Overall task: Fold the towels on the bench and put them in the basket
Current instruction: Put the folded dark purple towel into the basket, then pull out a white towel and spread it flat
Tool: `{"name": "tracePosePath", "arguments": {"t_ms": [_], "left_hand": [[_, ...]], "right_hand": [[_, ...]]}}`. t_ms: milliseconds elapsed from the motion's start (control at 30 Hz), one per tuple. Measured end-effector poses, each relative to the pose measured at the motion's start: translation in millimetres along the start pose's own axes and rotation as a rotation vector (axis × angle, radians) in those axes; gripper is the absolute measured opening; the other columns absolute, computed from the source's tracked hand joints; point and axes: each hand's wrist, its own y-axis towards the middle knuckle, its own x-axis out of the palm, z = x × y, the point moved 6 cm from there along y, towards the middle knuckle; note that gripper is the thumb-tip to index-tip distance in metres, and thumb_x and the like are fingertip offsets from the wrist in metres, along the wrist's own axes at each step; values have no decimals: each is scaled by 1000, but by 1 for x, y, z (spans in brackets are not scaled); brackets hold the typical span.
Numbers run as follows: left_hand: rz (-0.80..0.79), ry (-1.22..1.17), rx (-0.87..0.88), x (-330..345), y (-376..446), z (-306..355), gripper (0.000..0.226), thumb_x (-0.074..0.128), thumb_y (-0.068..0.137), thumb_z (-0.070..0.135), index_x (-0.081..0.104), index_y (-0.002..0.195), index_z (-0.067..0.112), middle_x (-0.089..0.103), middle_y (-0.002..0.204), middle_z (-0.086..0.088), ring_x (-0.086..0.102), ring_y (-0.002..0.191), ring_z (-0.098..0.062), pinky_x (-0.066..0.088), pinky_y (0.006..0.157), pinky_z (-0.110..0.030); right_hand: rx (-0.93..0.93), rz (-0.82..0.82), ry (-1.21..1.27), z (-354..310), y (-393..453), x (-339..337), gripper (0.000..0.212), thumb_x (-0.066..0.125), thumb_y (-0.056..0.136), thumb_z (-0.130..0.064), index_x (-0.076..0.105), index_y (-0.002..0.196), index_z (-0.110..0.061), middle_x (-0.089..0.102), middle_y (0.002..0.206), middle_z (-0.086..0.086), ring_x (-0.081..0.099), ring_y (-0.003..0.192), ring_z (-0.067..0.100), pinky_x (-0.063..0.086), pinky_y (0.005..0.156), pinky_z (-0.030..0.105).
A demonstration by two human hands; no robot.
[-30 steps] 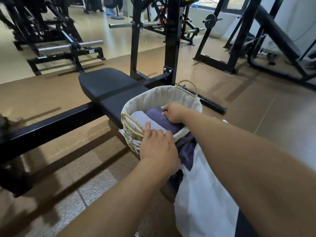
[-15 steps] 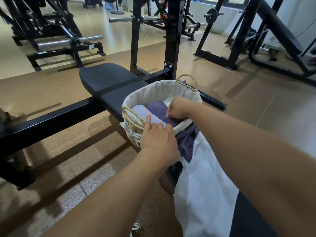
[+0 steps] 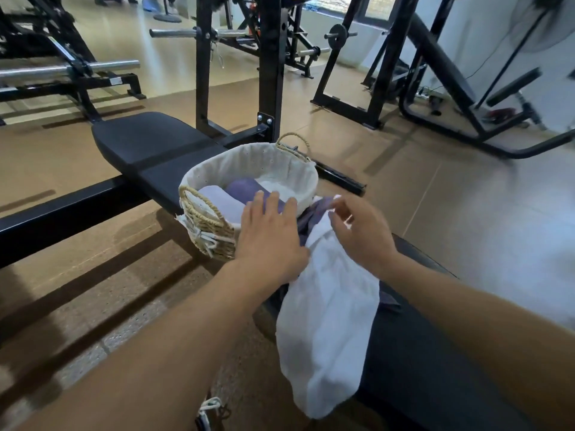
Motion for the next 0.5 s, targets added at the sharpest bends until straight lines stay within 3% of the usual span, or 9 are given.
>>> {"name": "tracePosePath", "arguments": {"t_ms": [33, 100, 167, 233, 300, 367, 500], "left_hand": [[56, -55, 42, -3, -1, 7, 57, 60, 91, 43, 41, 138, 18, 47, 143, -12, 39, 134, -35, 37, 102, -44], [43, -192, 59, -2, -6, 19, 30, 61, 91, 39, 54, 113, 20, 64, 112, -2, 58, 104, -26, 45, 78, -37], [-66, -180, 42, 13, -9, 25, 26, 61, 93, 35, 58, 113, 19, 66, 113, -2, 60, 104, -27, 47, 79, -34], [-144, -84, 30, 30, -9, 25, 27, 58, 93, 28, 55, 118, 16, 64, 122, -6, 59, 111, -30, 41, 78, -32], [-183, -32, 3, 44, -6, 20, 34, 56, 94, 29, 50, 124, 15, 58, 129, -8, 57, 116, -31, 40, 81, -34], [-198, -4, -5, 52, -3, 18, 35, 56, 93, 32, 52, 124, 16, 58, 128, -7, 57, 115, -31, 43, 82, -36], [-84, 102, 8, 49, -1, 23, 9, 56, 92, 31, 59, 97, 23, 63, 107, 0, 63, 96, -28, 41, 71, -34]], "right_hand": [[-26, -107, -88, 5, -26, -3, 12, 62, 96, -25, 65, 106, -31, 65, 98, -13, 57, 85, 4, 55, 82, 32], [-2, -347, -214, 16, -77, -10, 19, 61, 98, -36, 63, 117, -38, 62, 117, -19, 53, 99, -2, 52, 96, 28], [17, -569, -253, 20, -119, -17, 30, 57, 99, -45, 57, 129, -44, 53, 130, -25, 48, 114, -4, 46, 105, 26], [44, -692, -235, 22, -143, -20, 42, 58, 98, -48, 48, 138, -47, 44, 137, -28, 41, 124, -5, 41, 109, 24], [95, -666, -185, 26, -146, -21, 43, 60, 97, -47, 48, 138, -46, 44, 136, -27, 41, 125, -4, 39, 109, 24], [136, -585, -140, 26, -140, -17, 32, 62, 96, -46, 56, 128, -44, 50, 129, -25, 45, 120, -2, 42, 105, 24], [126, -508, -154, 25, -131, -8, 16, 58, 98, -46, 62, 112, -40, 56, 114, -21, 50, 113, 4, 47, 95, 28]]}}
